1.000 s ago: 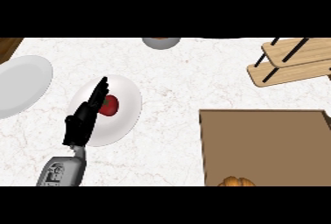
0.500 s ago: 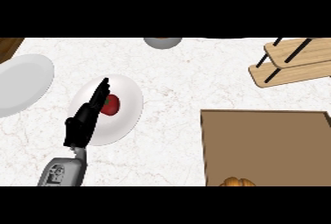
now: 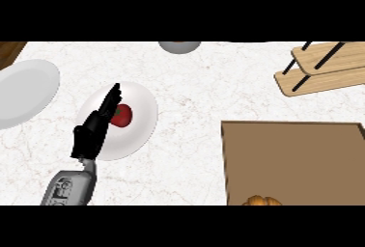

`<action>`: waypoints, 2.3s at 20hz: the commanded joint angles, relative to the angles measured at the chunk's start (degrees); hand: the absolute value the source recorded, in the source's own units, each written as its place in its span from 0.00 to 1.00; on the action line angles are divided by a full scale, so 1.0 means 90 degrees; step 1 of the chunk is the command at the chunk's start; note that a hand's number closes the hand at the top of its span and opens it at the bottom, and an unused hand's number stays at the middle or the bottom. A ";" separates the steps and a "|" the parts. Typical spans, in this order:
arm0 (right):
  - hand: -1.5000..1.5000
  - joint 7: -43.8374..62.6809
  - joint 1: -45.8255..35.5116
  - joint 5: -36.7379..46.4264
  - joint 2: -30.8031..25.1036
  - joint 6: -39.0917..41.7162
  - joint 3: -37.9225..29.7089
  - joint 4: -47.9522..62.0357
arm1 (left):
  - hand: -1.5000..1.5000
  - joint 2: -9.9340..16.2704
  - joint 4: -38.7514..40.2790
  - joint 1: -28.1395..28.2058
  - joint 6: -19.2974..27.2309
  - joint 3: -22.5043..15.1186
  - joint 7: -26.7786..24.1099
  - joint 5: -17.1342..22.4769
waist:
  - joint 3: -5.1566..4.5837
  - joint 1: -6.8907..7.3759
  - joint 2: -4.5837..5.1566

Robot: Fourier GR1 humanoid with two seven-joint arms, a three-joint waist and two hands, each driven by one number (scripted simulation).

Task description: Pick the cupcake from the tray and place it in the tiered shelf

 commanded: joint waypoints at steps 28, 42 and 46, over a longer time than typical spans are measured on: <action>0.00 -0.1010 -0.0952 -0.0830 -0.1132 -0.0575 -0.0798 0.3337 | 0.50 0.0071 0.0107 -0.0184 -0.0067 0.0135 0.0093 0.0038 | -0.0004 -0.0069 -0.0019; 0.00 -0.0014 -0.1614 -0.2071 -0.1995 -0.0354 -0.1829 0.3240 | 0.50 0.0080 -0.0074 -0.0066 -0.0040 0.0107 0.0167 -0.0005 | -0.0004 -0.0093 -0.0034; 0.00 0.0477 -0.1438 -0.2185 -0.2792 -0.0140 -0.2039 0.3502 | 0.50 0.0075 -0.0175 0.0053 0.0004 0.0163 0.0121 0.0032 | -0.0004 -0.0097 -0.0032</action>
